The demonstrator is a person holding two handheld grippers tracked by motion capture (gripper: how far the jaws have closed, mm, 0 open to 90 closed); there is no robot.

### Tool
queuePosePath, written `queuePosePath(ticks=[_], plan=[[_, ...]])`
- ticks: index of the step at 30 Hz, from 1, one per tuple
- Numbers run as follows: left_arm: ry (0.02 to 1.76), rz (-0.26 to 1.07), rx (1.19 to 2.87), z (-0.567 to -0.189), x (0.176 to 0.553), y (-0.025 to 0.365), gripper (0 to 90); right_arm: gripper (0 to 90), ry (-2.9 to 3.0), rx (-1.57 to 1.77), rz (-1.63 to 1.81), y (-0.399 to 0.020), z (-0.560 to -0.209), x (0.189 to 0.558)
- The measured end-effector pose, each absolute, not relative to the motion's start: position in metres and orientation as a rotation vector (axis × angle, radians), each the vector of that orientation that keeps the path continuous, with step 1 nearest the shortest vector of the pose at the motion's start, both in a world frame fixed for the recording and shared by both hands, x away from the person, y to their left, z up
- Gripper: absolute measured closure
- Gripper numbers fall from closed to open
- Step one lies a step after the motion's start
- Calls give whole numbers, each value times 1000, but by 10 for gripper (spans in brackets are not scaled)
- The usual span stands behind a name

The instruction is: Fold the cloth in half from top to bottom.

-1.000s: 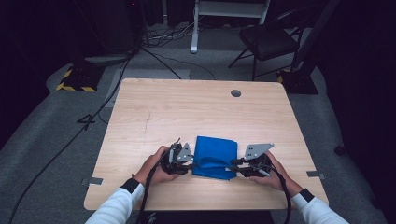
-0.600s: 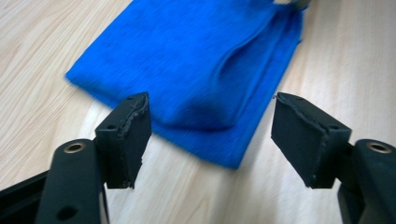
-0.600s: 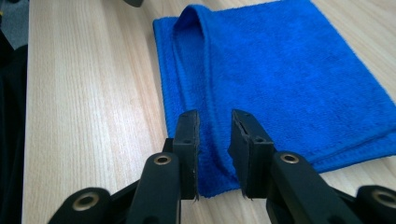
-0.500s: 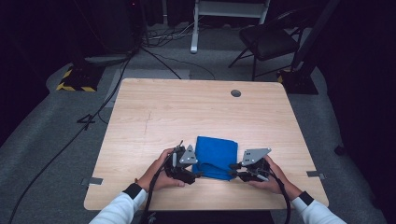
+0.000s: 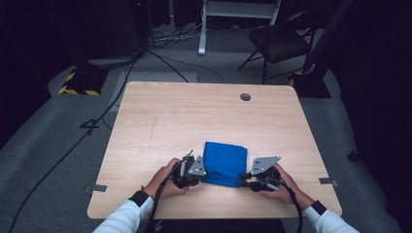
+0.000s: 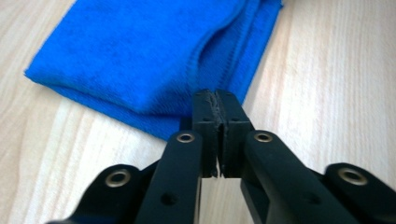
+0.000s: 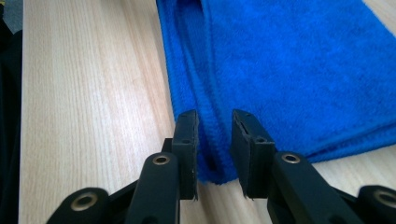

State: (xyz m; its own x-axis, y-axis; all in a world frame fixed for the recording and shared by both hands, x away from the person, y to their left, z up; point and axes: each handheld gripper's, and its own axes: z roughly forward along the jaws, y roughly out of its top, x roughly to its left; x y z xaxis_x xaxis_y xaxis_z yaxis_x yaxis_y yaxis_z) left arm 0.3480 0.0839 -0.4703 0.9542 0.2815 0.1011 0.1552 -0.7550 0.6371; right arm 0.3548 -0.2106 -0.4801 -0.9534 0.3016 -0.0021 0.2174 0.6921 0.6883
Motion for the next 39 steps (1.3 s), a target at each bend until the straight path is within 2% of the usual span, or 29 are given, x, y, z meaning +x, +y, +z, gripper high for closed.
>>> queuePosePath(ticks=[7,9,12,15,18,20,21,22,25,27,29,39], plan=[[320,246,2443,-475,347,85,884,726,2795,437,1098,-211,-483,351],[366,266,2417,-474,348,87,760,727,2795,429,1089,-211,-485,351],[412,253,2368,-473,349,90,627,731,2803,438,1083,-211,-487,351],[450,270,2339,-471,350,88,376,732,2799,447,1088,-211,-489,351],[442,258,2347,-473,349,81,275,734,2797,450,1086,-211,-489,351],[413,255,2388,-476,348,76,296,733,2791,450,1076,-211,-489,350],[394,241,2406,-477,348,74,355,733,2787,461,1081,-211,-489,349],[375,236,2417,-478,348,73,473,732,2786,464,1084,-211,-489,349],[346,218,2438,-482,348,74,729,732,2783,458,1086,-211,-489,349],[333,209,2451,-484,347,76,820,731,2780,451,1081,-212,-489,348],[336,208,2461,-487,347,76,846,732,2779,458,1081,-212,-489,348],[357,188,2429,-489,355,77,828,737,2755,494,1069,-215,-490,352]])
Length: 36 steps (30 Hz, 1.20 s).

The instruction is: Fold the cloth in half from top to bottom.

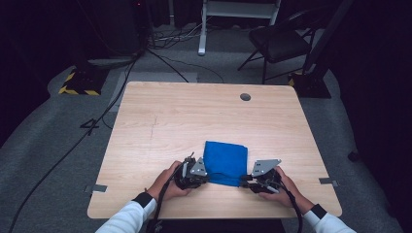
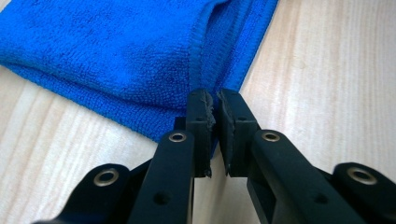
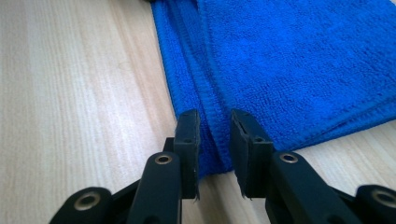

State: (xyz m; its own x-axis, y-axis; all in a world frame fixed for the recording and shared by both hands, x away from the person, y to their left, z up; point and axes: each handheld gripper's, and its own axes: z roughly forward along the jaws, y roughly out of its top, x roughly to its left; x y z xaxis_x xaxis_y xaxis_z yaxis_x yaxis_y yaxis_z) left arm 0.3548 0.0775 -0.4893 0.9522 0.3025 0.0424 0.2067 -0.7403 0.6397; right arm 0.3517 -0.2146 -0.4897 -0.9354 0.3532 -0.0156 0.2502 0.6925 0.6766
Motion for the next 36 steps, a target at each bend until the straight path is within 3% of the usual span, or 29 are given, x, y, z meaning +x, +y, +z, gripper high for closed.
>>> queuePosePath(ticks=[23,36], plan=[[550,283,2357,-493,422,68,796,719,2595,674,1064,-218,-493,441],[587,381,2358,-478,415,76,623,649,2547,664,1072,-219,-478,437]])
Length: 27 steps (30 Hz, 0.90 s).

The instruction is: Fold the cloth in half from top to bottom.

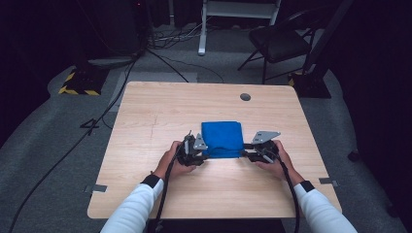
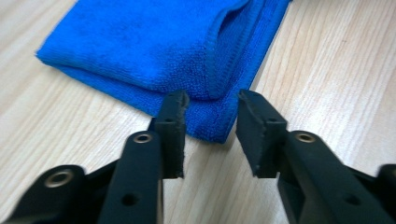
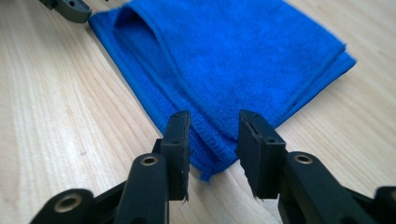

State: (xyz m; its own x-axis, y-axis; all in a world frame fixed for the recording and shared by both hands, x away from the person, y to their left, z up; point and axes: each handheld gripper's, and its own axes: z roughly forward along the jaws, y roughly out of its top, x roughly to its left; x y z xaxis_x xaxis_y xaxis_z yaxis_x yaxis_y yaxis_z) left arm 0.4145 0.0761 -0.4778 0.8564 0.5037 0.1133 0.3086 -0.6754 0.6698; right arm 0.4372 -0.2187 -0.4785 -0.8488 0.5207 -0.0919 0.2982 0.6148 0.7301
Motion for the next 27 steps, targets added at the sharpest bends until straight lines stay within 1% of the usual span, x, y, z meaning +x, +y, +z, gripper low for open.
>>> queuePosePath(ticks=[3,7,9,11,13,16,20,22,27], plan=[[590,390,2348,-473,410,79,577,625,2537,652,1085,-221,-472,434],[594,396,2353,-468,404,85,541,593,2517,658,1105,-225,-465,430],[592,401,2355,-467,401,88,507,562,2520,657,1100,-226,-463,428],[600,414,2363,-466,398,90,470,541,2520,655,1097,-228,-461,425],[610,428,2368,-465,394,93,410,516,2517,654,1095,-230,-460,422],[616,429,2381,-464,389,98,358,477,2520,651,1074,-233,-458,418],[635,416,2375,-463,384,106,280,389,2526,648,1036,-239,-457,413],[635,413,2371,-462,382,109,241,367,2518,661,1022,-243,-456,409],[628,455,2392,-464,372,115,210,333,2508,668,997,-253,-457,403]])
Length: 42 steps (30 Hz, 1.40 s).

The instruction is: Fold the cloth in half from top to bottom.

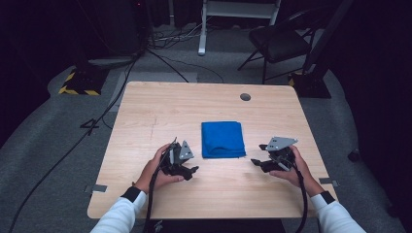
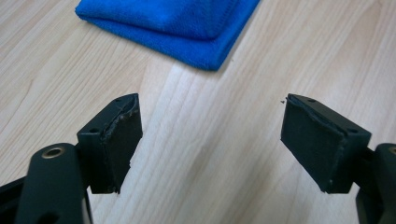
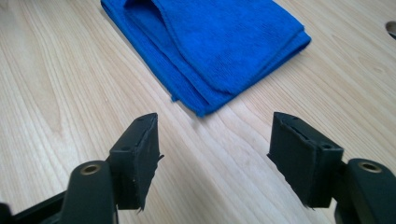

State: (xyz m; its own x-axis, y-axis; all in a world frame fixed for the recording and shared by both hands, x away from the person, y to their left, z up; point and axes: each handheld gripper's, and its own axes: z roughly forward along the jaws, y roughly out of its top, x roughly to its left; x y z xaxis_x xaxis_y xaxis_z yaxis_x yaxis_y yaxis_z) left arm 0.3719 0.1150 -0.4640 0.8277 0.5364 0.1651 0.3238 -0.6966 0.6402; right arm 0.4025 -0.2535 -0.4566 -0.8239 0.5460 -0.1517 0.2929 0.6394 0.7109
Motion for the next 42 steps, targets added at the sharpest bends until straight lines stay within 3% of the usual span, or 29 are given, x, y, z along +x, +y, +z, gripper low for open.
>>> queuePosePath(ticks=[11,24,42], plan=[[676,502,2397,-472,346,145,197,293,2482,748,977,-293,-463,382],[772,438,2349,-482,324,185,180,236,2456,911,947,-341,-485,358],[976,432,2274,-495,321,230,180,219,2340,1138,945,-388,-497,348]])
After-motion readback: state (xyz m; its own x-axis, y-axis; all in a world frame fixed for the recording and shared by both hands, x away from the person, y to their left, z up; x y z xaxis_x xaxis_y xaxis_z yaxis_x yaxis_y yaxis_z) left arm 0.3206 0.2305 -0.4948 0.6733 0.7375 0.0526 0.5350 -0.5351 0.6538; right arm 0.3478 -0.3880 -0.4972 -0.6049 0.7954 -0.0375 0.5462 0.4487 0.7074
